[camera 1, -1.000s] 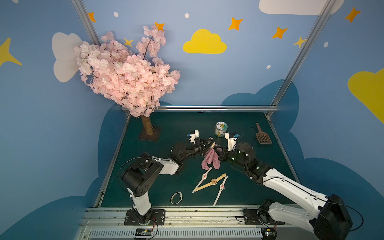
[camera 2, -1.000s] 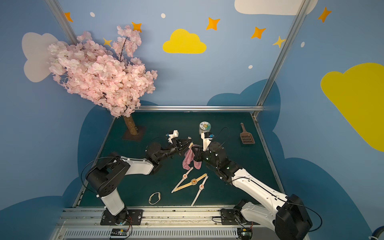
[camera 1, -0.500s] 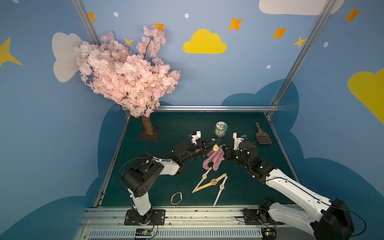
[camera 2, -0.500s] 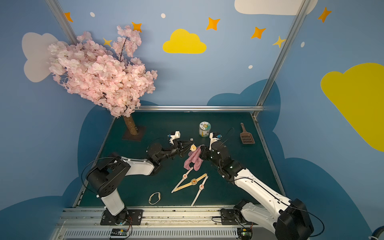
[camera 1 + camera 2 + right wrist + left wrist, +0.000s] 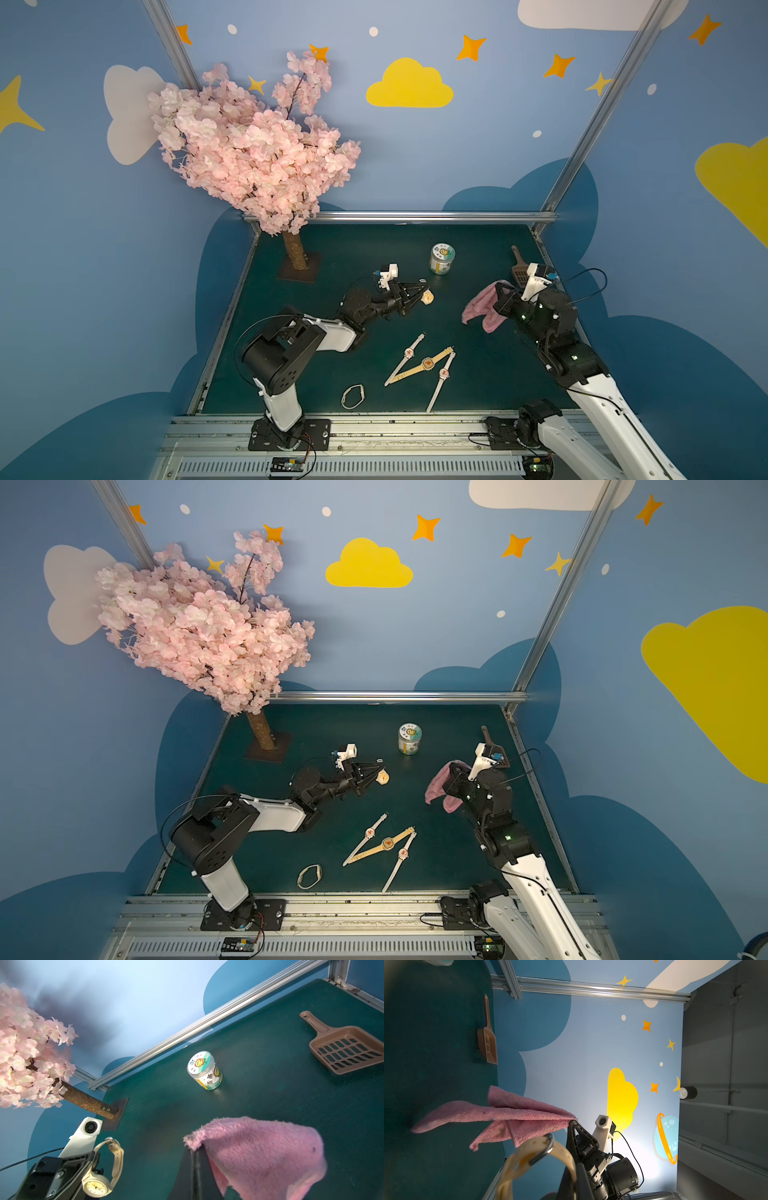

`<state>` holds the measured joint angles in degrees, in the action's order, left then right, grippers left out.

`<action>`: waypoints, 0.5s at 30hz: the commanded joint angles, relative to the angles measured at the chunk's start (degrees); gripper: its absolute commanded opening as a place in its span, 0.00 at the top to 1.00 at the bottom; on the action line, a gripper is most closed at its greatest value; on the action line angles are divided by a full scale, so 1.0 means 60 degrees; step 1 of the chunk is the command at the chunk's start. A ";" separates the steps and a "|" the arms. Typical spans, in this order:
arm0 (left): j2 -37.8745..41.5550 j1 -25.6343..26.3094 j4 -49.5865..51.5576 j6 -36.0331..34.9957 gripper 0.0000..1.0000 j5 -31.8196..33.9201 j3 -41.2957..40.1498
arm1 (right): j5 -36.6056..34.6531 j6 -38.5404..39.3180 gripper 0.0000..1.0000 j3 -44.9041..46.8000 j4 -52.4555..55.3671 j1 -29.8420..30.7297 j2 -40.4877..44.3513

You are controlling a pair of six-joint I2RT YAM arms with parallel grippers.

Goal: Wipe the watch dial
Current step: Wipe the watch, then place the watch at the center of the board.

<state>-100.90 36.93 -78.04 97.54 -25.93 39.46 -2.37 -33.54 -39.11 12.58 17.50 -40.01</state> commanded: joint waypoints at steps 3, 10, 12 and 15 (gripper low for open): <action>0.0206 -0.0171 -0.0340 0.0054 0.97 -0.0172 -0.0276 | 0.0688 -0.0147 1.00 0.0752 0.0789 -0.0436 0.0538; -0.0354 -0.0452 -0.0338 0.0477 0.97 0.0004 -0.0967 | 0.0962 -0.1824 1.00 0.3392 0.0259 -0.0746 0.0506; -0.0502 -0.0603 -0.0320 0.0441 0.97 0.0048 -0.1200 | 0.0910 -0.1967 1.00 0.3761 0.0178 -0.0765 0.0706; -0.0740 -0.0869 -0.0333 0.0487 0.97 -0.0103 -0.1366 | 0.0800 -0.1777 1.00 0.3683 0.0379 -0.0849 0.0946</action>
<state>-104.09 33.01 -78.43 100.22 -25.96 31.81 2.44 -43.13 -15.44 16.12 12.93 -36.21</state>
